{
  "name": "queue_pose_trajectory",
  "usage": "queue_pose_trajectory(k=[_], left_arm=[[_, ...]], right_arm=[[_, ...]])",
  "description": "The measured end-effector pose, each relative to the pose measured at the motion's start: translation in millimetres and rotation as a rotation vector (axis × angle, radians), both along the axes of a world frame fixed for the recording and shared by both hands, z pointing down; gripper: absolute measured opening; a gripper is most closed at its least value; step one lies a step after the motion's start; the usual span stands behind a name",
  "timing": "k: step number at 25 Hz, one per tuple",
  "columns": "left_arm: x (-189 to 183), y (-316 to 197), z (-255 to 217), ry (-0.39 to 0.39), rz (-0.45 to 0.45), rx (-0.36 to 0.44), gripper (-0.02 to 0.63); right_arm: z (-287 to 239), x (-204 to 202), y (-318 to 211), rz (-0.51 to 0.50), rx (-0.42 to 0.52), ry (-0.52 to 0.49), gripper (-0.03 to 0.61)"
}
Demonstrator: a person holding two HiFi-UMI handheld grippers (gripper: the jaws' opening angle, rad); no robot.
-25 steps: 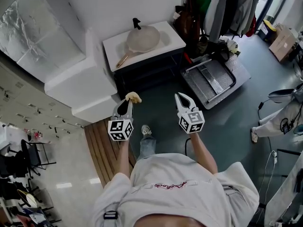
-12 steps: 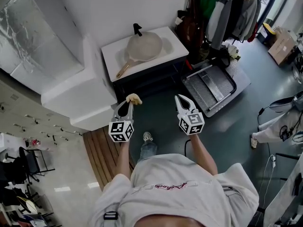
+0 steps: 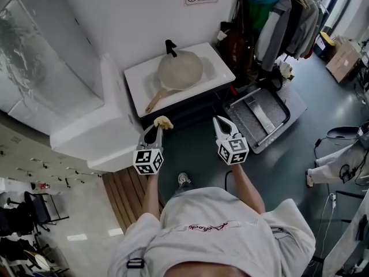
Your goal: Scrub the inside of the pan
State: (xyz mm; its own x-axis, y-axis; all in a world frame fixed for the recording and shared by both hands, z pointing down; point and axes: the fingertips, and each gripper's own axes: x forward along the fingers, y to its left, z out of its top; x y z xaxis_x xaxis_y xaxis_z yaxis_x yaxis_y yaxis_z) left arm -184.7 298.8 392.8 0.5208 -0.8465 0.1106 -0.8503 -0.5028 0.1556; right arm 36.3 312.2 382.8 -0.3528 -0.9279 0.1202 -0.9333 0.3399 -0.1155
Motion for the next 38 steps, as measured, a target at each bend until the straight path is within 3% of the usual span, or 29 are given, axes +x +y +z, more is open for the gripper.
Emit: queue_pose_trajectory(k=[17, 27, 38], left_arm=[[-11.8, -129.4, 3.7, 0.02, 0.065, 0.006, 0.021], [-9.9, -164.7, 12.2, 0.026, 0.096, -0.008, 0.021], [4.7, -169.5, 19.5, 0.01, 0.139, -0.024, 0.021]], right_arm=[[-4.4, -20.5, -121.9, 0.055, 0.022, 0.012, 0.006], [3.8, -22.3, -153.6, 0.081, 0.008, 0.016, 0.006], [17.7, -11.9, -150.7, 0.112, -0.013, 0.01, 0.006]])
